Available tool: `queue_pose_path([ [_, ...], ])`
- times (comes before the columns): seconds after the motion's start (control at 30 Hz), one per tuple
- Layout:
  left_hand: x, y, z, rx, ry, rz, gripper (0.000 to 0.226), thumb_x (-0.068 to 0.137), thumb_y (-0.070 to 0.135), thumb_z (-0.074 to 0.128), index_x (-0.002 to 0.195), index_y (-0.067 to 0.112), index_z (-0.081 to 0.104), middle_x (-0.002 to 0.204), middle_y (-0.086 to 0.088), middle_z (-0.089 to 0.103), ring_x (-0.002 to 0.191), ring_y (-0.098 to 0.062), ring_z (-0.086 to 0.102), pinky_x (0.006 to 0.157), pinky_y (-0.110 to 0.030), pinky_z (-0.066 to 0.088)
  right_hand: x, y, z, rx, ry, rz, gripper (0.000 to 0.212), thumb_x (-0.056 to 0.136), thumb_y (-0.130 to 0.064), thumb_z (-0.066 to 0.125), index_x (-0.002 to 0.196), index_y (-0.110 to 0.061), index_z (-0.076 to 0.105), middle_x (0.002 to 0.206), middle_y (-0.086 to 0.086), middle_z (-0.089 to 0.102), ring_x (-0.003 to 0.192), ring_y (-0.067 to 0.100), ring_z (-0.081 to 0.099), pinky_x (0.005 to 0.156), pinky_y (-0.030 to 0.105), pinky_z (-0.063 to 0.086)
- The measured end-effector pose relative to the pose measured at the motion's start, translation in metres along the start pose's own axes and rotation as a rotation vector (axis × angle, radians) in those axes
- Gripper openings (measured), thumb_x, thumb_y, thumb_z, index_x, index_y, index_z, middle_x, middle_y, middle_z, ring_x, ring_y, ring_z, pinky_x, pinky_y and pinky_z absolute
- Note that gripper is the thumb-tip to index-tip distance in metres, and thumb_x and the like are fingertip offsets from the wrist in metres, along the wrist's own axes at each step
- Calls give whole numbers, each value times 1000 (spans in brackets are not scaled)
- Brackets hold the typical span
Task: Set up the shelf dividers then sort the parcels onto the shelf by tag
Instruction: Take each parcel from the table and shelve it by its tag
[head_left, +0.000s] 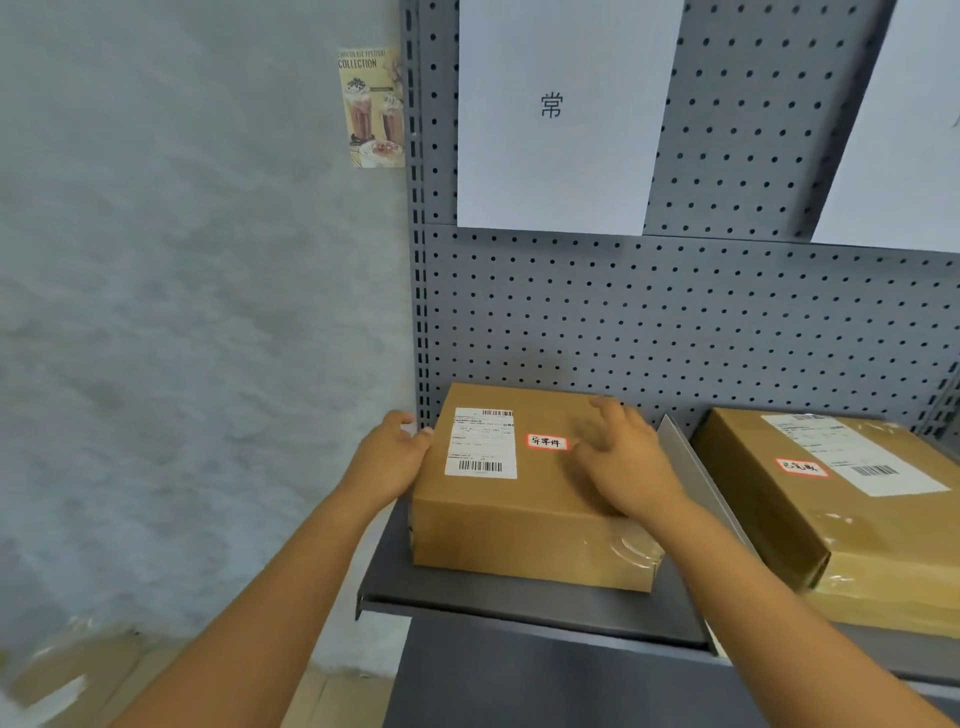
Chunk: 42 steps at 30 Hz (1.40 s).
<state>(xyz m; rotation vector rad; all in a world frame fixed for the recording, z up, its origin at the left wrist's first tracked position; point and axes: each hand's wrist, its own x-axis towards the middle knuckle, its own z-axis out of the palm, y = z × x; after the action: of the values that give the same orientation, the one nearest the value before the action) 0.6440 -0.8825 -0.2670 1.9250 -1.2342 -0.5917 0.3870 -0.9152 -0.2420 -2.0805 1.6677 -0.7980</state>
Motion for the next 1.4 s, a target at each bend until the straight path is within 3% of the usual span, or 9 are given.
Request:
queue_pose_path([
  [0.1,-20,-4,-31,73,86,113,45,100,34,54,142,21,44,139,-9,54,116,-22,56,87,-27,42,-3,-38,8,-2,-75,-256,59,97,-26,59,151,-19,37,150,6,45,139,26,39,111,38,34],
  [0.27,-87,-17,-92,327,255,230,45,100,29,54,143,20,46,136,-6,56,121,-21,55,95,-29,44,-20,-110,30,-63,-238,-658,55,100,-25,54,152,-21,36,152,4,43,138,27,39,113,40,34],
  [0.37,-143,-33,-129,514,368,187,43,101,30,50,143,22,47,135,-4,57,123,-22,52,98,-35,45,-42,-151,49,-87,-292,-875,54,101,-29,52,152,-22,35,154,2,42,137,26,39,111,34,33],
  [0.53,-252,-67,-179,831,486,-46,43,101,34,44,143,25,45,136,-2,55,122,-25,51,92,-36,45,-104,-199,86,-95,-343,-1135,54,101,-31,50,152,-22,35,150,2,46,133,25,42,111,34,31],
  [0.63,-320,-85,-201,930,531,-184,45,100,31,44,144,24,44,139,-1,53,122,-24,51,91,-36,46,-151,-223,106,-94,-369,-1226,55,99,-32,50,152,-23,35,146,0,49,132,25,43,110,35,31],
  [0.73,-386,-100,-221,965,591,-316,38,99,30,45,136,25,49,130,2,57,116,-24,53,86,-35,45,-199,-252,121,-90,-426,-1322,55,98,-29,50,151,-23,36,142,0,51,129,24,45,108,34,33],
  [0.87,-460,-120,-252,1002,655,-466,38,98,30,46,135,24,49,126,1,59,115,-23,54,89,-35,46,-263,-292,133,-54,-473,-1425,43,95,-28,51,137,-21,47,129,0,56,122,25,49,99,34,38],
  [1.2,-583,-180,-329,1029,737,-601,41,99,36,45,140,26,48,130,3,59,117,-20,57,95,-36,47,-388,-389,167,58,-546,-1535,53,98,-32,51,149,-29,38,143,-4,52,132,22,44,103,38,40],
  [1.4,-666,-211,-363,1018,785,-726,39,96,34,48,133,22,53,120,1,62,107,-20,58,87,-33,48,-481,-438,193,62,-604,-1626,55,94,-32,53,147,-23,40,144,2,50,132,26,44,103,35,39],
])
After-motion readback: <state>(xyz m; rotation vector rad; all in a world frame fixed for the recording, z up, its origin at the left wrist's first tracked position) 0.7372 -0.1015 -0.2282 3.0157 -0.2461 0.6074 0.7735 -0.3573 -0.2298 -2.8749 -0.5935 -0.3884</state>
